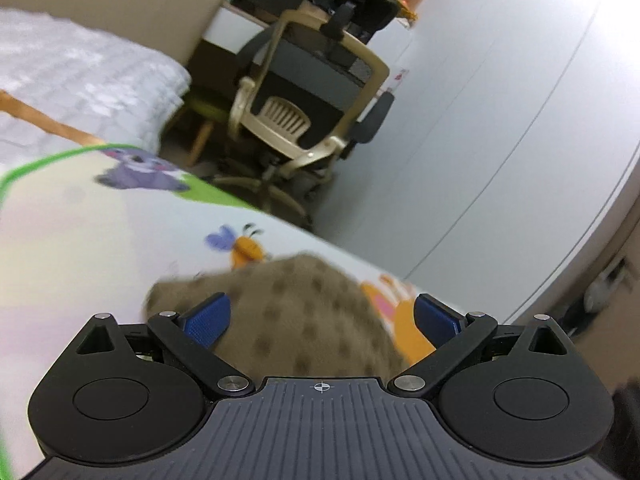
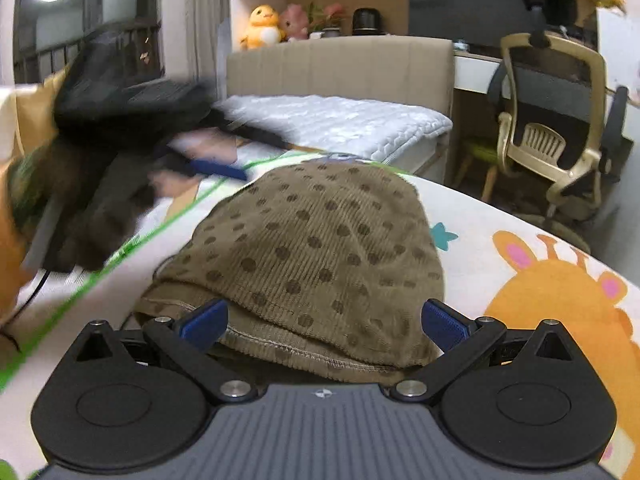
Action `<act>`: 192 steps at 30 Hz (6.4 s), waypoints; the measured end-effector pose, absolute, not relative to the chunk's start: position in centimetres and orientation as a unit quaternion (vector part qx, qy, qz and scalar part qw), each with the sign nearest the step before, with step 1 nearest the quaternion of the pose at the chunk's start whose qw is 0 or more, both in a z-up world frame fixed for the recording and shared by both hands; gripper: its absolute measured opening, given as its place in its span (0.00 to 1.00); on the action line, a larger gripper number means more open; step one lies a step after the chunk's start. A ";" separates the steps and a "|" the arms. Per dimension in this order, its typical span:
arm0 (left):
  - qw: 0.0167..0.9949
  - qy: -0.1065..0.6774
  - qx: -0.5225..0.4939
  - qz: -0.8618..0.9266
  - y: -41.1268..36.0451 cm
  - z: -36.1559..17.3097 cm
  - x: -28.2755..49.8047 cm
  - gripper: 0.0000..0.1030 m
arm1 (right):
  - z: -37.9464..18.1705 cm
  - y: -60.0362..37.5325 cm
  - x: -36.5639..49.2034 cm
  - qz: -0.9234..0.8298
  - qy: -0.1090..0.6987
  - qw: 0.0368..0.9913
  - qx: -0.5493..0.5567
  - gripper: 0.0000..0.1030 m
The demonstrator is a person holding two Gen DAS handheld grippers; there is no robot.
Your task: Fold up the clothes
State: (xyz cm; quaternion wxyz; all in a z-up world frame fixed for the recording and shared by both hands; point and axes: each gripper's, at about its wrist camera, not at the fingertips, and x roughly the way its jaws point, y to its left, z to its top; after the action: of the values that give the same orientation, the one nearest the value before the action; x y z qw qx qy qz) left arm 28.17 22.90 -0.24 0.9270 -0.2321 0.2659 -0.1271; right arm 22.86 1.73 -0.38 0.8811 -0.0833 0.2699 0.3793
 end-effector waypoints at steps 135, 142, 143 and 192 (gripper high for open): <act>0.927 0.351 -0.044 0.128 5.7 -4.8 8.3 1.00 | -5.0 -8.6 15.6 0.218 0.331 0.915 -0.072 1.00; 0.927 0.351 -0.044 0.128 5.7 -4.8 8.3 1.00 | -5.0 -8.6 15.6 0.218 0.331 0.915 -0.072 1.00; 0.927 0.351 -0.044 0.128 5.7 -4.8 8.3 1.00 | -5.0 -8.6 15.6 0.218 0.331 0.915 -0.072 1.00; 0.928 0.346 -0.042 0.133 5.6 -4.9 8.4 1.00 | -5.0 -8.6 15.6 0.218 0.331 0.915 -0.073 1.00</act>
State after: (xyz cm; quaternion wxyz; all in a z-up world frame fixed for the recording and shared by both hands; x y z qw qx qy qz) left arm 8.36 5.62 -4.90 0.9278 -0.0425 0.3461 0.1326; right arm 15.62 -8.65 -5.04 0.9152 -0.0733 0.3306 0.2184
